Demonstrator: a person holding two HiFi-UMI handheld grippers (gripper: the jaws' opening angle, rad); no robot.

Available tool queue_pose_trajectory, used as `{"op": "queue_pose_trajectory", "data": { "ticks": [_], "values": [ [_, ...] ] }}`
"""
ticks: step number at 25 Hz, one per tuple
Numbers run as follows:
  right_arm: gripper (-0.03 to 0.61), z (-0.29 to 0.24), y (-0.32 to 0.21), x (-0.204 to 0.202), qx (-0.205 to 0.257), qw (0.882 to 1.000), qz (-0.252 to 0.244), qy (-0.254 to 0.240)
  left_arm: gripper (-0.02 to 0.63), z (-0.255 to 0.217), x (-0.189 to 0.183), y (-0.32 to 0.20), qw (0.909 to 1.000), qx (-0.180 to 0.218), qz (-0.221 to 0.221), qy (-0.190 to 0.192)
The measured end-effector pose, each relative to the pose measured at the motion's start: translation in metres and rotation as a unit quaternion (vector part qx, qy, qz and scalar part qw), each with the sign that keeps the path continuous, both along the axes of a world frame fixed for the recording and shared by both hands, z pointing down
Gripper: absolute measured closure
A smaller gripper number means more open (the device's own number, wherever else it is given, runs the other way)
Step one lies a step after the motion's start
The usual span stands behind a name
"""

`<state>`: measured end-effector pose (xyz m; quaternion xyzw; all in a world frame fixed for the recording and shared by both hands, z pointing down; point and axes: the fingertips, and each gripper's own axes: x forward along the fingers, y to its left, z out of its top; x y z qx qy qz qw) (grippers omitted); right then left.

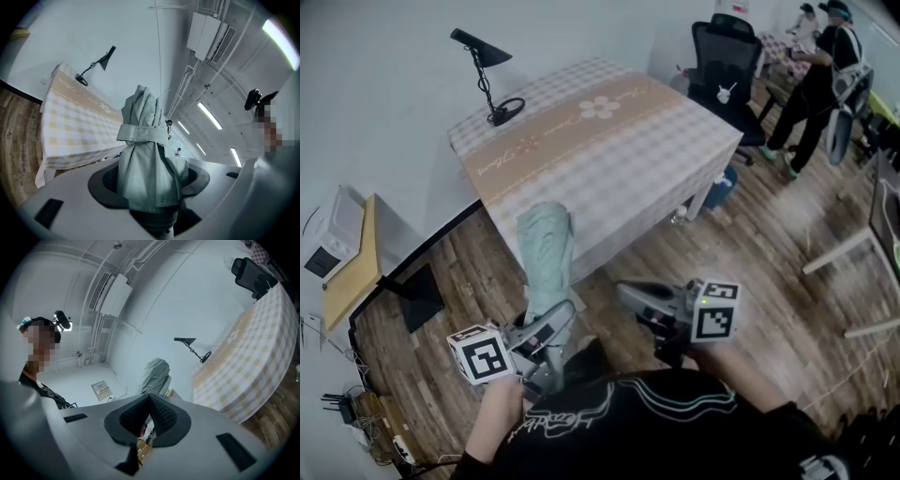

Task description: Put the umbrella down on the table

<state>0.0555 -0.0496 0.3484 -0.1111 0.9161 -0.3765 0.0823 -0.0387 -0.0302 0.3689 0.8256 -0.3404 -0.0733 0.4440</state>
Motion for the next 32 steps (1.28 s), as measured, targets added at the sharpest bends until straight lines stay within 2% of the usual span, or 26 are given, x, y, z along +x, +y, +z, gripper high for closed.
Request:
{"op": "queue_pose_trajectory", "data": {
  "ticks": [6, 14, 32],
  "values": [
    [0.566, 0.010, -0.015, 0.002, -0.006, 1.000, 0.015, 0.006, 0.359, 0.005, -0.001, -0.018, 0.9999, 0.002, 0.016, 0.005],
    [0.566, 0.013, -0.053, -0.008, -0.009, 1.000, 0.024, 0.010, 0.359, 0.015, -0.010, -0.056, 0.9994, 0.001, 0.028, -0.019],
    [0.566, 0.025, -0.167, -0.052, -0.045, 0.997, 0.050, 0.024, 0.359, 0.033, -0.055, -0.182, 0.9977, -0.036, 0.056, -0.010]
  ]
}}
